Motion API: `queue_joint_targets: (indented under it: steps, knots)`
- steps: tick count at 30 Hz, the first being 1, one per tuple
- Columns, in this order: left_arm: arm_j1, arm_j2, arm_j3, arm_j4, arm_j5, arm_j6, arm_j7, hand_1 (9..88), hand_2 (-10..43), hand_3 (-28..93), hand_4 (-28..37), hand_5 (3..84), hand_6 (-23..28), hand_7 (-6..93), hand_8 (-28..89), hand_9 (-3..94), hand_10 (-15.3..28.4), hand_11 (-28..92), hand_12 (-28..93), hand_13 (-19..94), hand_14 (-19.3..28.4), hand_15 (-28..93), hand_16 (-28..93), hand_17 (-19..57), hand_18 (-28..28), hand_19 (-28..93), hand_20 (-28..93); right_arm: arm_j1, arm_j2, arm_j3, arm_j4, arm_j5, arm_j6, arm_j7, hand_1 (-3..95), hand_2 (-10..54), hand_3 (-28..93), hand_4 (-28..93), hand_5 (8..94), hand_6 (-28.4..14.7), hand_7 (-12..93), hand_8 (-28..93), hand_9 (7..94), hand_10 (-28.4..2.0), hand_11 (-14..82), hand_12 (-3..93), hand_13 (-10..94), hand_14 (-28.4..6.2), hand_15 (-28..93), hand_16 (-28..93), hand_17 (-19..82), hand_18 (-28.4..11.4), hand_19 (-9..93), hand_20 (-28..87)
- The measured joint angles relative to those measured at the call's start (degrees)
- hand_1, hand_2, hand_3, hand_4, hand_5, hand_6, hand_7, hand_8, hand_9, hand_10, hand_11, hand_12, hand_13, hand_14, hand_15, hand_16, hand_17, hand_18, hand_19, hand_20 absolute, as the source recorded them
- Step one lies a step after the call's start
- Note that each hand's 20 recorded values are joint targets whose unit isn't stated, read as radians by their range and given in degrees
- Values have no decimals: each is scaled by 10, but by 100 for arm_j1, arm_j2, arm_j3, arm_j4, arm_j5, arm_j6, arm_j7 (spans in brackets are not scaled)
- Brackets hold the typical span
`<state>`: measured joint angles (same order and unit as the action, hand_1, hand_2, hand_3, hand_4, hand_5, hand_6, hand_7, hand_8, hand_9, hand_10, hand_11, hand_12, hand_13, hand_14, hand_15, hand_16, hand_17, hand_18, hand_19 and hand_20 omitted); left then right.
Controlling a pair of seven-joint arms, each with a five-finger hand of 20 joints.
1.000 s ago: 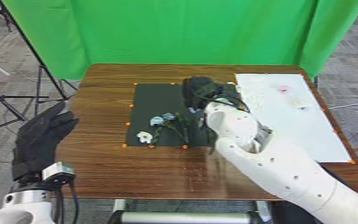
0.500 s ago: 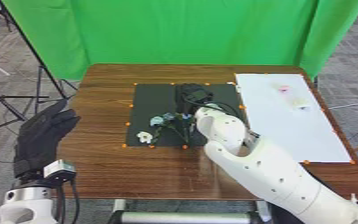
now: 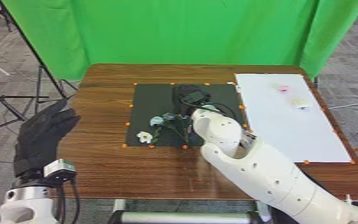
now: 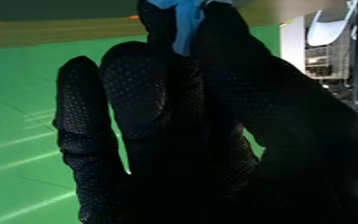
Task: Arrange flowers
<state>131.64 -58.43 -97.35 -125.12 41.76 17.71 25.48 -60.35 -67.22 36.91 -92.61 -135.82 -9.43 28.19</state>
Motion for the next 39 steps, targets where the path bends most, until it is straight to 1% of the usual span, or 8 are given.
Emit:
queue_joint_targets:
  steps: [10,11,14,16,19,25,33,39]
  knots:
    - [-5,-40,-1,1,27,-17,-30,264,47,803,-185,449,125,122,-90,396,220,378,90,283,284,686,-167,-84,238,627,41,-167,-97,320,33,-26,-393,27,434,-95,823,-283,661,-36,269,3,697,-133,292,260,657,-81,710,240,351,-197,932,82]
    - [-5,-40,-1,1,27,-17,-30,264,48,803,-185,449,125,122,-90,396,220,378,90,283,284,686,-167,-84,238,627,41,-204,-123,392,26,-26,-478,21,425,-95,831,-283,658,-39,261,-7,681,-141,313,230,650,-87,717,229,349,-199,932,85]
    - [-2,-40,-7,1,27,-17,-30,265,47,803,-184,449,125,122,-90,396,220,378,90,284,284,686,-167,-84,238,627,41,-349,-222,652,-15,-28,-751,-19,401,-95,848,-281,648,-39,252,-50,666,-153,339,198,644,-95,729,204,341,-203,932,83]
    - [-1,-40,-7,1,26,-17,-29,265,47,804,-184,449,125,122,-90,396,219,378,90,284,284,687,-167,-84,238,627,41,-456,-297,812,-60,-61,-906,-80,387,-93,854,-272,646,-40,250,-118,660,-158,338,195,639,-98,735,195,337,-205,932,81]
    - [-1,-40,-7,1,26,-17,-29,265,47,806,-183,448,125,122,-90,396,220,378,90,284,284,687,-167,-84,238,627,41,-567,-374,900,-126,-173,-1024,-183,374,-89,850,-269,637,-47,239,-126,655,-162,335,194,633,-103,739,194,334,-208,932,80]
    - [20,-65,-21,-2,30,-17,-40,266,48,805,-184,449,125,123,-90,397,220,378,90,284,284,687,-167,-84,238,627,41,-449,-248,435,-317,-149,-921,-38,336,-71,833,-256,610,-69,212,-117,619,-182,327,192,621,-119,746,189,329,-222,932,84]
    - [205,-92,-113,-46,28,1,-38,265,48,805,-183,449,125,123,-91,397,220,378,90,284,284,687,-167,-84,238,627,40,298,420,-378,-772,168,-373,528,305,-65,818,-244,592,-89,175,-101,594,-210,294,186,609,-138,759,186,329,-238,932,105]
    - [295,-27,-86,-62,-6,56,45,266,49,805,-184,449,125,123,-90,397,220,379,90,284,284,687,-168,-84,239,628,40,872,886,-508,-854,126,-370,694,294,-53,807,-236,584,-98,159,-94,583,-218,275,187,606,-144,764,183,332,-244,932,117]
